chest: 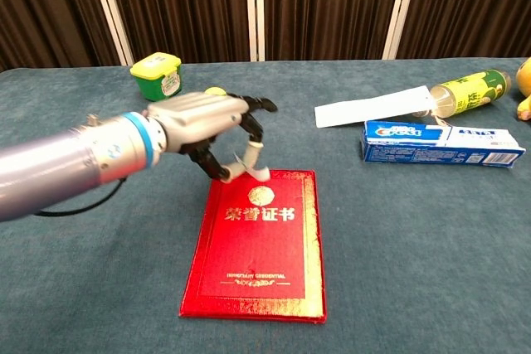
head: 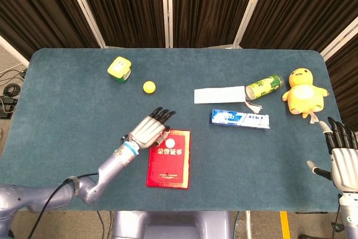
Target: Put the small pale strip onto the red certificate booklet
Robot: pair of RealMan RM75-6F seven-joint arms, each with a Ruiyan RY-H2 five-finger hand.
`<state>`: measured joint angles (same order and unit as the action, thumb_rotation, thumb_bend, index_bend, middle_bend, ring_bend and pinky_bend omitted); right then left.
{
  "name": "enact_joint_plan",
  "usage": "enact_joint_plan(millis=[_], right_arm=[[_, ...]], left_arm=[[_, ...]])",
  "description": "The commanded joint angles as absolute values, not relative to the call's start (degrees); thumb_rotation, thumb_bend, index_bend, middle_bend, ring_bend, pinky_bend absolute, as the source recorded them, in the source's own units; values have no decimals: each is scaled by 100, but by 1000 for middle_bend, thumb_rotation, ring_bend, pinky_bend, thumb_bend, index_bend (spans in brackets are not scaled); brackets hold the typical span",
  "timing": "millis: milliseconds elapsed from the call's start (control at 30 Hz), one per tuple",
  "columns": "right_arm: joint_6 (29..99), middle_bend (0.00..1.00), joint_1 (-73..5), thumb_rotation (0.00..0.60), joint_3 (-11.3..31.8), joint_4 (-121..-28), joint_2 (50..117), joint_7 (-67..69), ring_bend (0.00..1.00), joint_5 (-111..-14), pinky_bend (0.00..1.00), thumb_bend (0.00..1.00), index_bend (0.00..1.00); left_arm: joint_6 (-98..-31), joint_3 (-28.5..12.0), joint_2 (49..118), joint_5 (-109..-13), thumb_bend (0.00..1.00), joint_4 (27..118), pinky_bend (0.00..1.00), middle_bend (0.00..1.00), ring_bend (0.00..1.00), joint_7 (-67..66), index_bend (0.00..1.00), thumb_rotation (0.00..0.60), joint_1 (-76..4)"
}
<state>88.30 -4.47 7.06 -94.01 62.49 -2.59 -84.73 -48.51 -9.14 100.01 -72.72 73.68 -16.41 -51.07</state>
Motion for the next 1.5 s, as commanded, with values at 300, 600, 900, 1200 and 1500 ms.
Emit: enact_joint_plan(millis=[300,600,900,1200,1500], right_arm=[[8791,0,-445,600,737,-9309,6223,-114,0,-8388,0,0,91],[8830,0,-442,600,737,-9335,6205,-82,0,-8440,0,0,91],[8858,0,-427,600,712,-9343,6208,-121,0,-8484,0,0,91],[8619,0,-549,600,647,-9317,6308,-352,0,-8517,0,49,101],[7270,0,-1488,600,773,-9629,6264,-992,0,-8512,0,586,137]], left_arm=[[-4576,-887,10190,-6723,180,7517,0,0,0,-2484,406,600,-5316],[-4624,-716,9569,-6486,58,8378,0,0,0,-2824,360,600,-5217],[-5269,-725,8899,-6799,1,9041,0,0,0,-2531,26,600,-4875],[-6751,-803,7567,-6597,0,10301,0,0,0,-2743,0,600,-3950],[-8218,-370,6542,-6707,0,11128,0,0,0,-2557,0,600,-2636]])
